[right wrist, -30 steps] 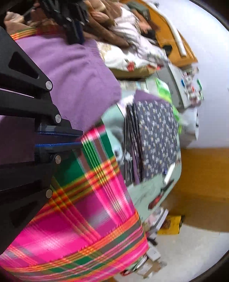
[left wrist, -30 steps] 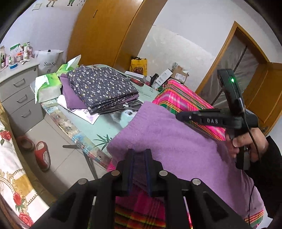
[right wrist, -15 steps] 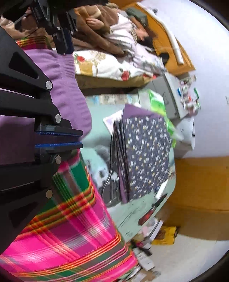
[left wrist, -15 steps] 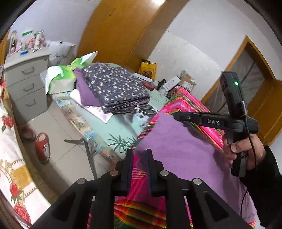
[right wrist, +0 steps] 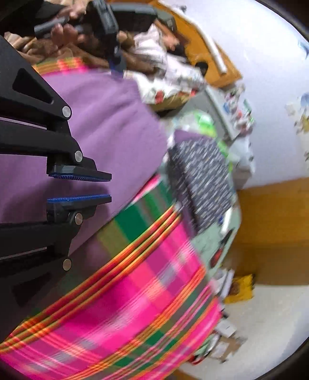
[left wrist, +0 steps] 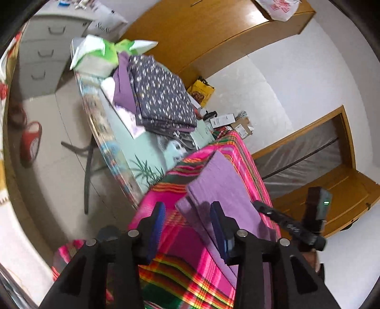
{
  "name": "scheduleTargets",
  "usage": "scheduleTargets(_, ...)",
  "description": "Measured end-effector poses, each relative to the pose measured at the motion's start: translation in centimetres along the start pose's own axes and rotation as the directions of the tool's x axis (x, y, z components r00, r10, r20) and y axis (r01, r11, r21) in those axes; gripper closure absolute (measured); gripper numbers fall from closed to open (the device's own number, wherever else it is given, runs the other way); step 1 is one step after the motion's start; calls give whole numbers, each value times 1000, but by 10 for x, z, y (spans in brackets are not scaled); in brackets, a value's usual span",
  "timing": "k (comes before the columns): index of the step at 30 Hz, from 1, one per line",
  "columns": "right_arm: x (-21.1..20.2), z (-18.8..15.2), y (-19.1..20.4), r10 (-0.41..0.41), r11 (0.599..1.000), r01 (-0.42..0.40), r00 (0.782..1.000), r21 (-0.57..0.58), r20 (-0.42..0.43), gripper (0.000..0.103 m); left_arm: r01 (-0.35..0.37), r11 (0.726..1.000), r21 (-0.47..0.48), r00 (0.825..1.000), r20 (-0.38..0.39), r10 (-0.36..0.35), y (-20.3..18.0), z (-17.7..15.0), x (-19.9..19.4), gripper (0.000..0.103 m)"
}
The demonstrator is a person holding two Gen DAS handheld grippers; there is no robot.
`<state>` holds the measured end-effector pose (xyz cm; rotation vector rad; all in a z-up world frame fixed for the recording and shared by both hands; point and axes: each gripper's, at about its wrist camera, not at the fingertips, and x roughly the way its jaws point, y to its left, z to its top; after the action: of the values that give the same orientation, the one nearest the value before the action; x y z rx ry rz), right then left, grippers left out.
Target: Fold clothes
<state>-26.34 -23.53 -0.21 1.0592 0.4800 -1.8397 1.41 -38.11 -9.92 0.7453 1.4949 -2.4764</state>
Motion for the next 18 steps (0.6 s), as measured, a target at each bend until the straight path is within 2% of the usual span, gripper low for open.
scheduleTargets(2, 5, -4, -8, -26, 999, 27, 999, 28, -18, 92, 14, 1000, -6, 1000, -13, -14, -2, -3, 3, 62)
scheduleTargets(7, -8, -8, -5, 12, 1000, -12, 1000, 21, 19, 92, 20, 999, -49, 999, -40, -22, 2, -5, 13, 60)
scheduleTargets(18, -34, -34, 10, 71, 997, -72, 996, 28, 50, 92, 89, 982, -165, 992, -69, -102, 10, 3, 35, 60)
